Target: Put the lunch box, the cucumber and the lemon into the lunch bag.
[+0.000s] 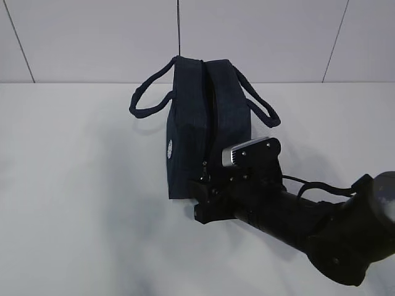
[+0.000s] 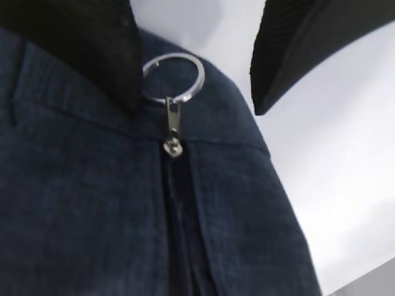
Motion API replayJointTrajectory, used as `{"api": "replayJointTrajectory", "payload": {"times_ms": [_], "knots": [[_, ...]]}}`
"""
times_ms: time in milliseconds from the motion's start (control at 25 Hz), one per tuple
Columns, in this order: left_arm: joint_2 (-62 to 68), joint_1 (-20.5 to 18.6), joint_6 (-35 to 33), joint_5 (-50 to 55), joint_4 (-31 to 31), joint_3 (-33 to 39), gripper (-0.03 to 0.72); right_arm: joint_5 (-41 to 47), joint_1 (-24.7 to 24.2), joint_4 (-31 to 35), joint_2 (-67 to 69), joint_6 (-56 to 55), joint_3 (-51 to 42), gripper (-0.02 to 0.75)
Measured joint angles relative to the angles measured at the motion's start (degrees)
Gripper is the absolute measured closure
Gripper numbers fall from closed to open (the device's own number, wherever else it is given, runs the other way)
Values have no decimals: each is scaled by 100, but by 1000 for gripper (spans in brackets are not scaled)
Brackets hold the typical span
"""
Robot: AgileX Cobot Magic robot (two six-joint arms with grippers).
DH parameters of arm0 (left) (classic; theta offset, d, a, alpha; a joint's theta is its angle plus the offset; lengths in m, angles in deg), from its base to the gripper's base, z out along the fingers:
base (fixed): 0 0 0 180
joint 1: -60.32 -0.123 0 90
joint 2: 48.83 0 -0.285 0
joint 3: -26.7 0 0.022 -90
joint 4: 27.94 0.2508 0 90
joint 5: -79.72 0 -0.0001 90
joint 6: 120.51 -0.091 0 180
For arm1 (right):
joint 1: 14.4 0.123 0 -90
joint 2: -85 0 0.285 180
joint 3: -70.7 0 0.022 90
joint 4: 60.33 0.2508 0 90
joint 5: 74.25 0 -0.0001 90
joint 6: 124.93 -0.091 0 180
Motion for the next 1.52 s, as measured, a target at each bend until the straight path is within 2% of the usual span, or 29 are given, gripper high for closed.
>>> {"api": "replayJointTrajectory", "payload": {"times_ms": [1160,1520], "knots": [[0,0,0,-203,95,0,507,250,13,50,9,103,94,299],[0,0,0,-201,197,0,508,250,13,45,9,113,94,400]]}}
